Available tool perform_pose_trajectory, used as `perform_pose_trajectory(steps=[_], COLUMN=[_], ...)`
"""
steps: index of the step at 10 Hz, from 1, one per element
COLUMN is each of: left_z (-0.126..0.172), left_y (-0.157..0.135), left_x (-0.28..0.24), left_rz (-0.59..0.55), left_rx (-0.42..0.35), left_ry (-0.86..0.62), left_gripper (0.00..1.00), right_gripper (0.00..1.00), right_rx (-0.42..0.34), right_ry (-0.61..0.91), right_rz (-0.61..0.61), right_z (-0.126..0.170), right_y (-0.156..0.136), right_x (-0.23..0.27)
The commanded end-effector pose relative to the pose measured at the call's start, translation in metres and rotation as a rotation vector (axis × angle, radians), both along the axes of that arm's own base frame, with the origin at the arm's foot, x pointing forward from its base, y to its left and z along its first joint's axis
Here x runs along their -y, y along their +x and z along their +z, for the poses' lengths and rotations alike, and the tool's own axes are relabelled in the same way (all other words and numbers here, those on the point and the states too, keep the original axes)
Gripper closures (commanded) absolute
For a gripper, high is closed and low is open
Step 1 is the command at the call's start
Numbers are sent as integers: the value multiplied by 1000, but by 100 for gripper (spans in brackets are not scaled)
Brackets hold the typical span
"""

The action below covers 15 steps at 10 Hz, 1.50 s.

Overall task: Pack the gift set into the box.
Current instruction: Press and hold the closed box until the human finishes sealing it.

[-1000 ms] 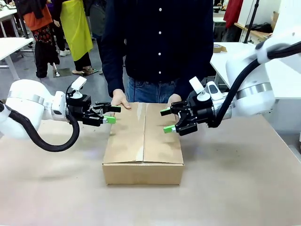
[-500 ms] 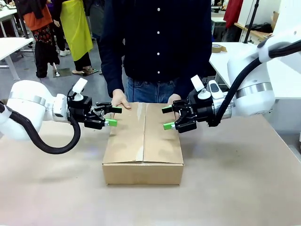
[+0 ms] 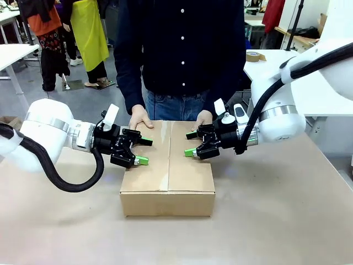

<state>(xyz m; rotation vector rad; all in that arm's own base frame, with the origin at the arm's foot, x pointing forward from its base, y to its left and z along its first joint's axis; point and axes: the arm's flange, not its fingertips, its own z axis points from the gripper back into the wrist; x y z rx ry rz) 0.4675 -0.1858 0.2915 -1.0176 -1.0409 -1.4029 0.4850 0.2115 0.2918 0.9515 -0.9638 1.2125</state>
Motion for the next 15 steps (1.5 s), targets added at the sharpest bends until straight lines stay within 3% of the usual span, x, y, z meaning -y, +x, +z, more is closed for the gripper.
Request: perform_pose_trajectory(steps=[1, 3, 4, 5, 15], left_z=[-4, 0, 1, 5, 5], left_y=[1, 5, 9, 5, 5], left_x=[1, 2, 3, -2, -2], left_rz=[81, 116, 125, 56, 56], left_rx=[-1, -9, -48, 2, 2], left_ry=[70, 42, 38, 33, 33], left_gripper=[0, 0, 0, 0, 0], right_gripper=[0, 0, 0, 0, 0], right_rx=[58, 97, 23, 23, 23], right_ry=[-74, -118, -25, -25, -25], right_rz=[2, 88, 24, 24, 24], right_z=[-12, -17, 2, 2, 2], right_y=[5, 2, 3, 3, 3], right_x=[-5, -8, -3, -3, -3])
